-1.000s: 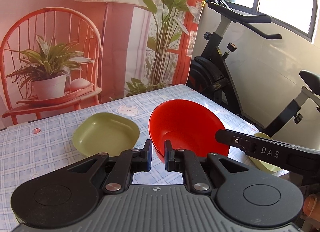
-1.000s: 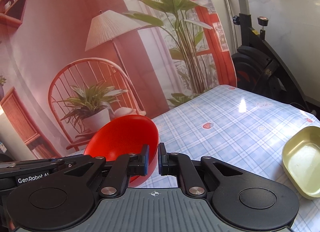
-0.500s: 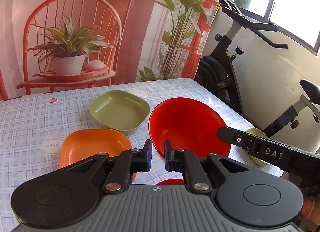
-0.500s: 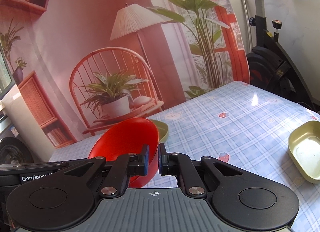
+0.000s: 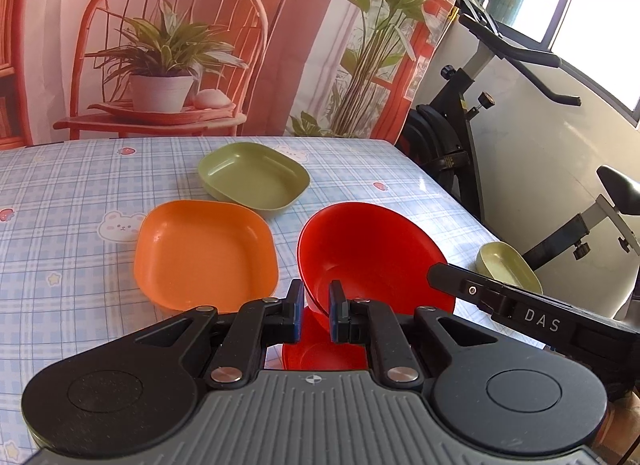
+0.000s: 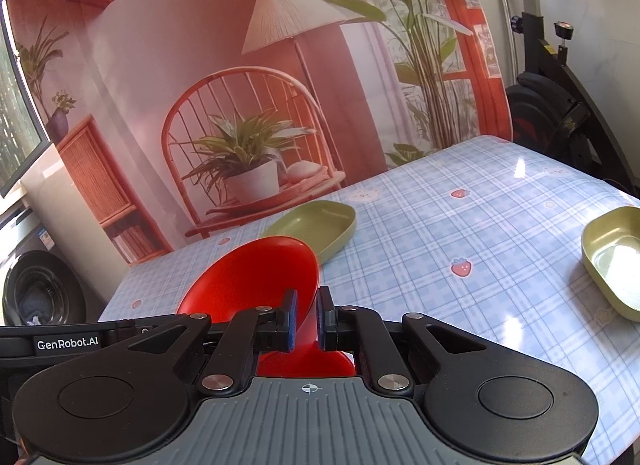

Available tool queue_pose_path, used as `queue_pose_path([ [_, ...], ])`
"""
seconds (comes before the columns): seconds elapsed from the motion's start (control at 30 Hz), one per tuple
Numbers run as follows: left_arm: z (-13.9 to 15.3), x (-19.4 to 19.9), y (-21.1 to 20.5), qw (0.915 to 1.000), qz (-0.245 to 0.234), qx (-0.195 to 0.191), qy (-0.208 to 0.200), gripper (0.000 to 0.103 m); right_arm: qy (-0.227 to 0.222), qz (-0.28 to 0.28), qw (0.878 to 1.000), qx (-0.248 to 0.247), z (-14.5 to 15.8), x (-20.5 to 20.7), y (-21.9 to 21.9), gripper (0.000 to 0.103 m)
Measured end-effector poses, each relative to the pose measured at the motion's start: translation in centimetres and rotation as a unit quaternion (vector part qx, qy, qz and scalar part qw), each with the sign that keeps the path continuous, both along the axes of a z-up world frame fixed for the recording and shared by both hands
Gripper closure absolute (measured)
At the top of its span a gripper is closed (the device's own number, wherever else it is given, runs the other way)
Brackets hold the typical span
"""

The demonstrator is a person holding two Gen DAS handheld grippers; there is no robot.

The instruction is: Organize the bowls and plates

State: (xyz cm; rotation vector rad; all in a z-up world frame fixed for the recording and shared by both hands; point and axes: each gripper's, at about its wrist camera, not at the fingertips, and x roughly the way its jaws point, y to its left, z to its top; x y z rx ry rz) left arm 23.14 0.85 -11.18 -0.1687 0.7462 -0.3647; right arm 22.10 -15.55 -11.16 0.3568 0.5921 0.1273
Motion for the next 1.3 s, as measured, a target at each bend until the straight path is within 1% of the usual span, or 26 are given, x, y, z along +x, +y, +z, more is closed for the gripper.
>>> queue_pose_path([
  [0.1, -0.6, -0.4, 0.2, 1.0, 0.002, -0.004, 0.008, 0.09, 0.013, 0.002, 1.0, 0.007, -0.7, -0.5, 0.0, 0.094],
  [0.3, -1.8, -0.9, -0.1, 0.9997, 0.004, 0.002, 0.023, 0.09, 0.032, 0.002, 0.999, 0.018, -2.1, -1.2, -0.2, 0.094],
  [0.43, -2.6, -1.2, -0.1, 0.9994, 0.006, 0.004, 0.034, 0.09, 0.053, -0.001, 0.998, 0.023, -3.3, -1.2, -0.3, 0.094],
  [0.57, -3.2, -1.2, -0.3, 0.999, 0.009, 0.011, 0.041, 0.09, 0.07, 0.001, 0.998, 0.003, -4.0, -1.3, 0.3, 0.093],
  [0.67, -3.5, -1.2, -0.5, 0.9987, 0.008, 0.02, 0.046, 0.09, 0.074, 0.002, 0.997, -0.003, -4.2, -1.4, 0.5, 0.093],
  [1.0, -4.3, -1.1, -0.7, 0.998, 0.008, 0.02, 0.059, 0.09, 0.086, -0.002, 0.996, -0.001, -4.9, -1.1, 0.1, 0.093],
  [1.1, -4.5, -0.9, -0.8, 0.9978, 0.004, 0.019, 0.064, 0.09, 0.091, -0.007, 0.996, -0.007, -5.0, -1.1, 0.2, 0.093],
  [1.3, -4.9, -0.7, -0.9, 0.9977, 0.001, 0.028, 0.062, 0.09, 0.093, -0.007, 0.996, -0.011, -5.1, -1.0, 0.1, 0.093],
])
